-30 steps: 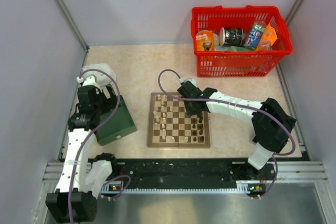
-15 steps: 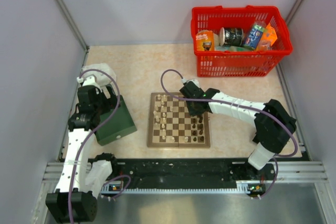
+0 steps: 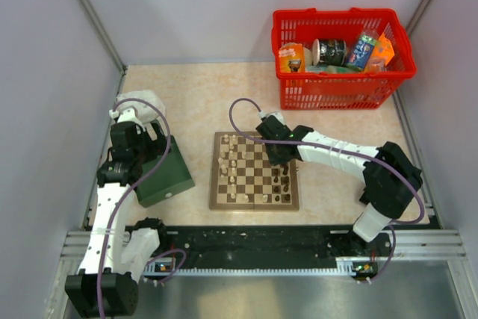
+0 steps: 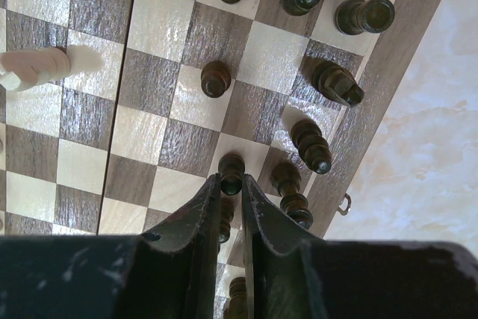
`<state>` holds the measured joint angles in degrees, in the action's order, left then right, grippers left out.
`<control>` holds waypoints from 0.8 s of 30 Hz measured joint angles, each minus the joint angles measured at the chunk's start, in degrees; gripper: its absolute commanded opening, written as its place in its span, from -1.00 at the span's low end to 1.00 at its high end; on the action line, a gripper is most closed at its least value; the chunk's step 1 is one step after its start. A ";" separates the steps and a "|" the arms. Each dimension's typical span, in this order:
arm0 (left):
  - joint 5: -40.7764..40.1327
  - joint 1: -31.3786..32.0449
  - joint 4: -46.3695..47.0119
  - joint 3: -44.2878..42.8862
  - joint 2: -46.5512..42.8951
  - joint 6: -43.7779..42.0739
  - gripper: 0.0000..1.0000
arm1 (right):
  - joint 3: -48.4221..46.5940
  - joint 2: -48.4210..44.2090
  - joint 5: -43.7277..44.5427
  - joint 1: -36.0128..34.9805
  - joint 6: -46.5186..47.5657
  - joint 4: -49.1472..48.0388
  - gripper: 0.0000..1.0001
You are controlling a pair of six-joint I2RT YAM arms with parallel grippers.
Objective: Set up the chess pieces on the board
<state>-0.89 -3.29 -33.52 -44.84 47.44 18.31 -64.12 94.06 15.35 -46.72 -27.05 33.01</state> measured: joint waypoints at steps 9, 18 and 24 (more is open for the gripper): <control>0.02 0.00 0.00 0.00 0.04 0.02 0.98 | 0.70 0.00 0.02 0.00 -0.11 -0.11 -0.67; 0.02 0.00 0.00 0.00 0.11 0.04 0.97 | 0.85 -0.02 0.00 0.00 -0.15 0.00 -0.50; 0.02 0.00 0.02 0.00 0.33 0.28 0.97 | 0.83 -0.02 -0.28 0.02 0.07 -0.04 -0.39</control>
<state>-0.86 -3.29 -33.50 -44.84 47.77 18.59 -63.29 94.04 15.07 -46.70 -26.98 32.97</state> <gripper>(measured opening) 0.986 0.287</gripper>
